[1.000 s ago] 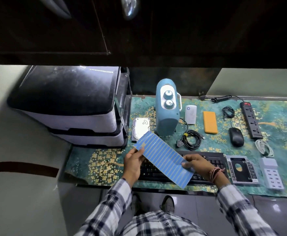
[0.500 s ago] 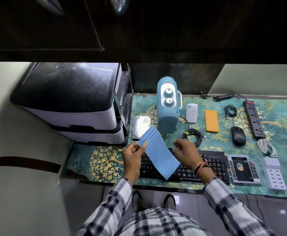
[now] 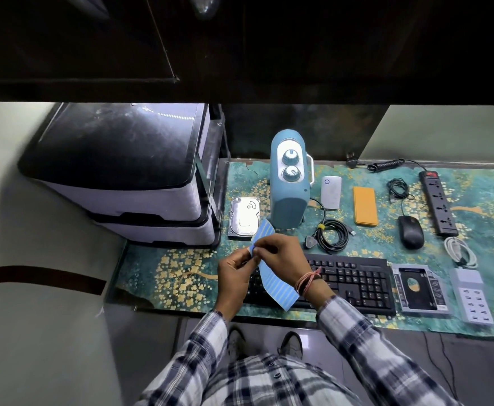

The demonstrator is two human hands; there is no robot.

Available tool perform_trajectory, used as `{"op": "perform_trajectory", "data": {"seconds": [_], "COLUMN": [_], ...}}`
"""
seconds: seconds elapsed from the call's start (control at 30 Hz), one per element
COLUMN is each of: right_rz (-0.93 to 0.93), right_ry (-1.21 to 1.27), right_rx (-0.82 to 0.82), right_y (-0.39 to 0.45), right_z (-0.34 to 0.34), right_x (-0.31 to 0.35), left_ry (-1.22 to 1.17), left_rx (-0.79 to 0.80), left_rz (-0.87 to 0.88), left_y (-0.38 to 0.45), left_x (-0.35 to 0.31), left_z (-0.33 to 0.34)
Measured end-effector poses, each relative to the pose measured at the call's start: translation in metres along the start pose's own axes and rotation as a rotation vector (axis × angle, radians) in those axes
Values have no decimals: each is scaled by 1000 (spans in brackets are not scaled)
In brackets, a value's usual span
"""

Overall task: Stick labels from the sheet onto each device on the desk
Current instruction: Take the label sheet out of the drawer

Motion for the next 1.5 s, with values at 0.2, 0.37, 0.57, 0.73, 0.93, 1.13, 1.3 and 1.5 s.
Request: {"op": "perform_trajectory", "data": {"seconds": [0.2,0.37,0.57,0.73,0.93,1.13,1.3,1.5], "right_rz": [34,105,440,588,644,613,589,607], "right_ry": [25,113,534,777,834,897,889,864], "right_rx": [-2,-7,105,199,222,268,262,248], "right_y": [-3,-4,-9,-14,-17,-21,-24,-22], "right_z": [0,0,6,11,11,12,12,11], "right_x": [-6,-10,-21,-21,-23,-24,-24,-24], "left_ry": [117,205,403,562,576,570,615,671], "left_rx": [37,-19,-70,-57,-49,-45,-11,30], "left_rz": [56,100,203,343,358,355,383,439], "left_y": [2,4,2,-4,-4,-4,-6,-9], "left_x": [1,3,3,-11,-8,-9,-11,-15], "left_z": [-5,-8,-10,-4,-6,-8,-7,-5]}}
Point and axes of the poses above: each hand's wrist, its own y-axis towards the middle knuckle, its own z-axis out of the palm, x = y × z, the point moved 5 cm from there along y, towards the middle knuckle, and after that the axes turned 6 degrees about z, right-handed, at the moved point
